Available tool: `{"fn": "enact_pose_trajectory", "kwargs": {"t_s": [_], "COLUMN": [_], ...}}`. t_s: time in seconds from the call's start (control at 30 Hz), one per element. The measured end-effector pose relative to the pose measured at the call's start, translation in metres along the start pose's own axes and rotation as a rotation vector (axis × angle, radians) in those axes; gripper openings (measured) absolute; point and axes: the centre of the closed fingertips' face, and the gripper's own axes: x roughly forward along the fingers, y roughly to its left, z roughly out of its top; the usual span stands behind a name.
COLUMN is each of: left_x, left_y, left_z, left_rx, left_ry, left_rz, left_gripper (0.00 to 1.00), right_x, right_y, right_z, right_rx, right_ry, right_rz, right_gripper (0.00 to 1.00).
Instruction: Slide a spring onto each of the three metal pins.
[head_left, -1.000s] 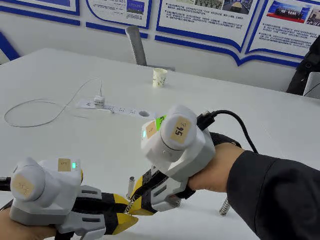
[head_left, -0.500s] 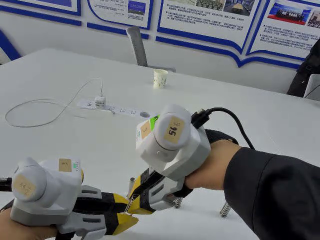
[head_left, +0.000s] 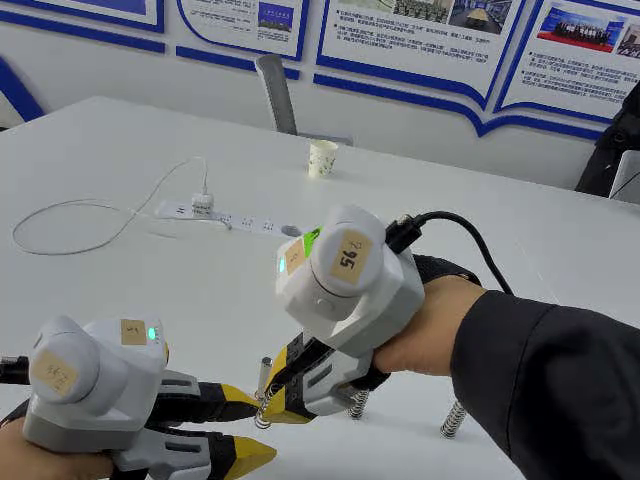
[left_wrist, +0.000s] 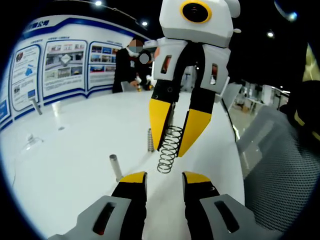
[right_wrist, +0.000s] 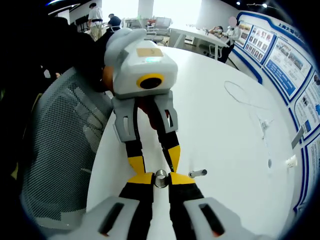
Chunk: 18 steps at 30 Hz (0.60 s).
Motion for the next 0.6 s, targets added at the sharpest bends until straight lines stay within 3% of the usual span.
{"fn": "enact_pose_trajectory", "kwargs": {"t_s": [0.6], "left_x": [-0.002], "left_y": [0.011], "left_z": [-0.007], "left_rx": [-0.054], "left_ry": [0.024], "left_rz": [0.049], "left_gripper": [0.46], "right_x": [-0.008], "right_y": [-0.014], "right_z": [-0.006], "right_rx": [0.018], "right_ry": [0.010], "right_rz": [-0.028], "right_gripper": [0.12]}}
